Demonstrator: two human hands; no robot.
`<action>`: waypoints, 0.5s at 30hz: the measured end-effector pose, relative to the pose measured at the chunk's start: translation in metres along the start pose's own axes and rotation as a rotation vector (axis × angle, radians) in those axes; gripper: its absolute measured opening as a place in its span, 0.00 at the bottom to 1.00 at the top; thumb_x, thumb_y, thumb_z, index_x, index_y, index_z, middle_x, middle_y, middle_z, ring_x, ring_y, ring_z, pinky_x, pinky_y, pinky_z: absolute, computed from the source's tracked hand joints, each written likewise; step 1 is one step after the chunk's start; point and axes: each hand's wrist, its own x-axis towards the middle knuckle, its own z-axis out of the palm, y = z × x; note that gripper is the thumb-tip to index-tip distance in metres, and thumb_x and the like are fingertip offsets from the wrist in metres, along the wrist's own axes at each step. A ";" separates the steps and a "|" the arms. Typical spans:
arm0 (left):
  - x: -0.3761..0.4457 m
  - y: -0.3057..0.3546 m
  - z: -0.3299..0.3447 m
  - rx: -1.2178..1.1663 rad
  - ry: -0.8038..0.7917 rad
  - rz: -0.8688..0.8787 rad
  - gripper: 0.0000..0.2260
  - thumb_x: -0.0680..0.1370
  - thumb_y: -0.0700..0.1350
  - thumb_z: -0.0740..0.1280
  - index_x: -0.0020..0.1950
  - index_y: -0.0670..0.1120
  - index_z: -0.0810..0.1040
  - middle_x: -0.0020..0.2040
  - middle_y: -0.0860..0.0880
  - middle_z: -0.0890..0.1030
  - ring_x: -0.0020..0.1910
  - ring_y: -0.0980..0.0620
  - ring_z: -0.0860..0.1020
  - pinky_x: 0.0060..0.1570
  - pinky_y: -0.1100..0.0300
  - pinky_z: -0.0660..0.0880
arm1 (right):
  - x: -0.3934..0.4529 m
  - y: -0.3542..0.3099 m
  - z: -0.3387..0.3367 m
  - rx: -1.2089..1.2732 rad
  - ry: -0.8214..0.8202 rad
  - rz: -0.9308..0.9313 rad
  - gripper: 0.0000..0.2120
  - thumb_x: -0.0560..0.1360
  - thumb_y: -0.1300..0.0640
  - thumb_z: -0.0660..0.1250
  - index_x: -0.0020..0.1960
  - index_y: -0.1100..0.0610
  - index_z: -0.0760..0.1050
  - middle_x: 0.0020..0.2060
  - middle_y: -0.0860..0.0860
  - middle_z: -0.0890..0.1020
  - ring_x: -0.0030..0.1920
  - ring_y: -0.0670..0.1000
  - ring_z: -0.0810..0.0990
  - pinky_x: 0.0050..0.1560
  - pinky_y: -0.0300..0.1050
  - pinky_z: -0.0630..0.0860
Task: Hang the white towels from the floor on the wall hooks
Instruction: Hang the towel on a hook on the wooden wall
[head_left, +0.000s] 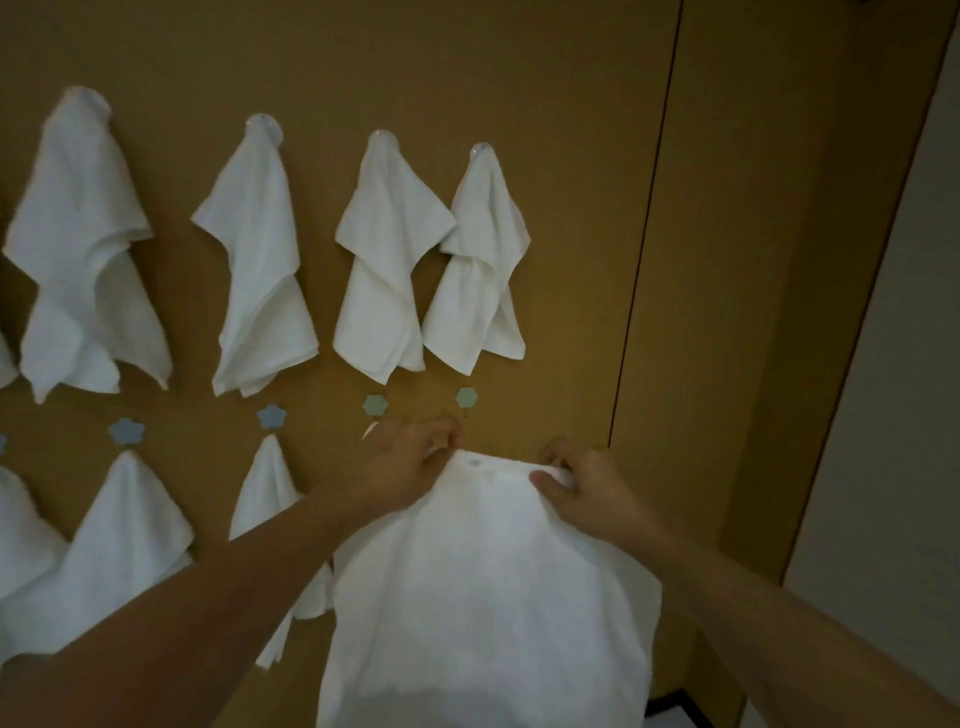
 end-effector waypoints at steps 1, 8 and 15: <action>0.008 -0.003 0.007 0.096 0.014 0.048 0.07 0.78 0.41 0.66 0.50 0.51 0.82 0.43 0.53 0.83 0.39 0.53 0.80 0.42 0.53 0.78 | 0.010 0.011 0.004 0.012 0.029 -0.053 0.05 0.77 0.48 0.66 0.51 0.48 0.74 0.38 0.47 0.80 0.38 0.48 0.79 0.40 0.47 0.78; 0.049 -0.058 0.057 0.377 -0.014 0.059 0.13 0.77 0.41 0.67 0.56 0.55 0.84 0.47 0.51 0.86 0.43 0.51 0.83 0.44 0.54 0.79 | 0.082 0.071 0.046 -0.119 0.143 -0.454 0.04 0.73 0.61 0.74 0.47 0.56 0.85 0.36 0.52 0.84 0.34 0.52 0.81 0.37 0.42 0.78; 0.104 -0.150 0.107 0.425 0.026 0.021 0.12 0.76 0.40 0.68 0.56 0.53 0.84 0.45 0.47 0.86 0.41 0.47 0.83 0.41 0.54 0.80 | 0.172 0.115 0.110 -0.126 0.136 -0.436 0.11 0.68 0.61 0.79 0.49 0.54 0.86 0.29 0.54 0.79 0.26 0.54 0.78 0.30 0.36 0.72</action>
